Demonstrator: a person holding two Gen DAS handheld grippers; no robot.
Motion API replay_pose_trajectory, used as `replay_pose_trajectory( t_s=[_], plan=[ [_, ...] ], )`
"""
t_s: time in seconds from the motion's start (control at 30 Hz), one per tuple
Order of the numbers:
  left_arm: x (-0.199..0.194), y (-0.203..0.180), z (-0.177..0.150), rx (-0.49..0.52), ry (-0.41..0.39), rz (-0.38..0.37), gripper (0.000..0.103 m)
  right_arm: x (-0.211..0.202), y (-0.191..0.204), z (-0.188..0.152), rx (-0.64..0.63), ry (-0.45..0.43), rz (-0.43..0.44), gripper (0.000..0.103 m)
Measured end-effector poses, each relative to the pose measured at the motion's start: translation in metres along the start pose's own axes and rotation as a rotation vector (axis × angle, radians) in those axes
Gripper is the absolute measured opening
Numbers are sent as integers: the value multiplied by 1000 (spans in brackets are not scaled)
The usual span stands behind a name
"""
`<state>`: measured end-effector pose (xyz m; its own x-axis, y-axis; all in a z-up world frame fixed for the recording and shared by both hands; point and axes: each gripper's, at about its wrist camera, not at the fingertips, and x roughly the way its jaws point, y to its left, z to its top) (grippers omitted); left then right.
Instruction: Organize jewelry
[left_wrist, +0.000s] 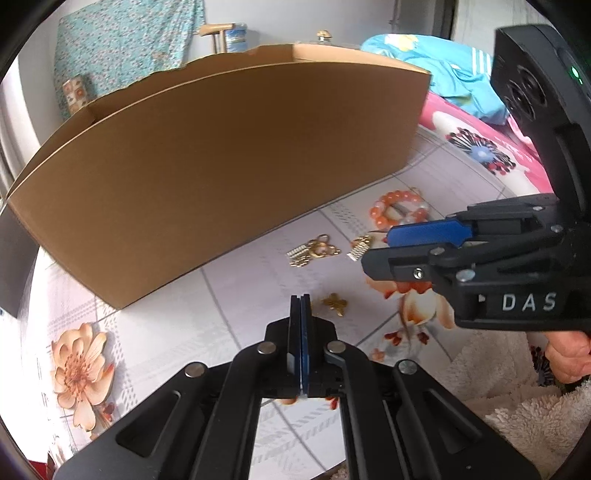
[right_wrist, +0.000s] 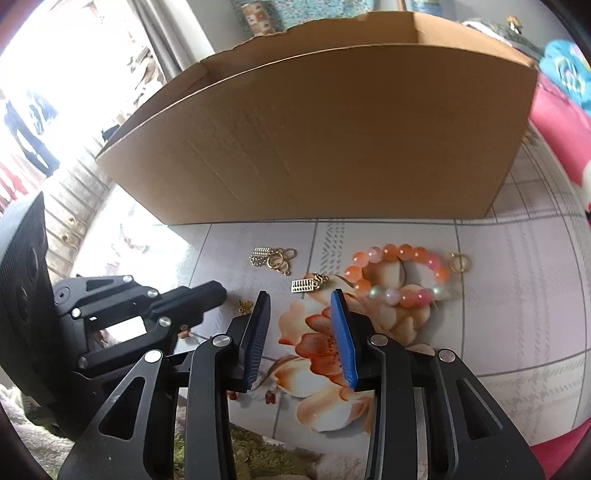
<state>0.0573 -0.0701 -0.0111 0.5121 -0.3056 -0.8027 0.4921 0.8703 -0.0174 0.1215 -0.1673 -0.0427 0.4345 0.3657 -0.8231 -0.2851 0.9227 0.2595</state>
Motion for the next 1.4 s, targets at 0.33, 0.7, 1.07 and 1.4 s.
replay_pose_trajectory(
  t_s=[0.33,0.7,1.07,1.4],
  plan=[
    [-3,19,-9,-49,-3,-1,0,12,13,7,-87,-9,-95,33],
    [-4,25,-13,-54,-6,-3,0,24,39,8,-210,-10,-198,16],
    [-12,30,-14,-64,-26,-39,0,7,4,11,-125,-18,-129,8],
    [-16,11,-12,-3,-26,-138,1,-3,-14,12,-76,-29,-102,4]
  ],
)
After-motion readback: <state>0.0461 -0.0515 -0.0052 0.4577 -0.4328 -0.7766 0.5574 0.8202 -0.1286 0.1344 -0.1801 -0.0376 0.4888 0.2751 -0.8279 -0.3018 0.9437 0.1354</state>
